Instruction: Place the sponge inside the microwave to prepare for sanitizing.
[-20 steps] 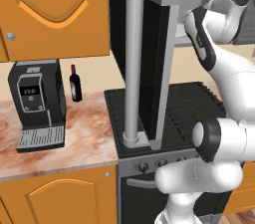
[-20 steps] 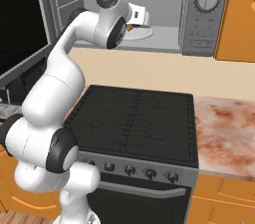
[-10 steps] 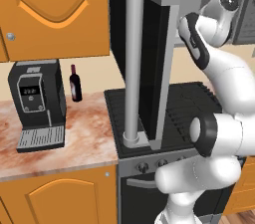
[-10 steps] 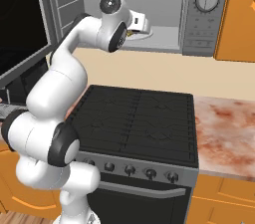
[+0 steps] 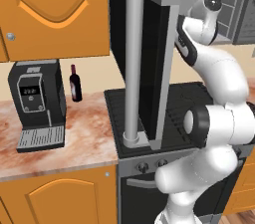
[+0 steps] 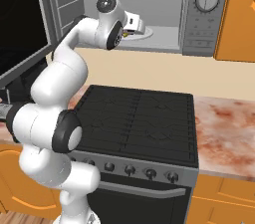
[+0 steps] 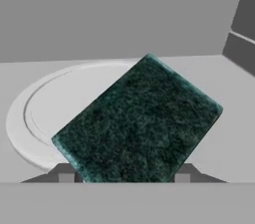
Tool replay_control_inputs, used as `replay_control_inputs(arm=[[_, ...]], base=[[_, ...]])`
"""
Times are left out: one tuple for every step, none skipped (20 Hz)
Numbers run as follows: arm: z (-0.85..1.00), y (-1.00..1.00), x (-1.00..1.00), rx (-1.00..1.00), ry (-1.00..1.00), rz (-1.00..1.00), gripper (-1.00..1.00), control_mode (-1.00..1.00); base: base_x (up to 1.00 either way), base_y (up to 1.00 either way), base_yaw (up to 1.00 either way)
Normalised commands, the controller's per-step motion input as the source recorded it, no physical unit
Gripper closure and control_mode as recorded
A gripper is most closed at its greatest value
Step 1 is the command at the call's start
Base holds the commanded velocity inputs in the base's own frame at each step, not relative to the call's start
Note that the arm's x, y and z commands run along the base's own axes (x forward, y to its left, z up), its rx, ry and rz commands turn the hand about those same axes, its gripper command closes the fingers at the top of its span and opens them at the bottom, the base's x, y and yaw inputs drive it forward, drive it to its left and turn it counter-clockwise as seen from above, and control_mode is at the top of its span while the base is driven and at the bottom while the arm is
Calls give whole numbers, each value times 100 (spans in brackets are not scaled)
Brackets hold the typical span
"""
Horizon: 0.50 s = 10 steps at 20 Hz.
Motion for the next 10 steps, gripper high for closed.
replay_control_inputs(arm=[[0, 0, 34, 0, 1, 0, 100, -100], [0, 0, 34, 0, 0, 0, 100, -100], [0, 1, 36, 0, 0, 0, 100, -100], [0, 0, 41, 0, 0, 0, 100, -100], [0, 0, 41, 0, 2, 0, 100, -100], [0, 0, 47, 0, 2, 0, 100, -100], [-6, 0, 49, 0, 3, 0, 100, -100], [-15, 0, 45, 0, 3, 0, 100, -100], [-22, 0, 40, 0, 4, 0, 100, -100], [-26, 0, 34, 0, 5, 0, 100, -100]], base=[[0, 0, 0], [0, 0, 0], [0, 0, 0], [0, 0, 0], [0, 0, 0], [0, 0, 0], [0, 0, 0], [0, 0, 0], [0, 0, 0], [0, 0, 0]])
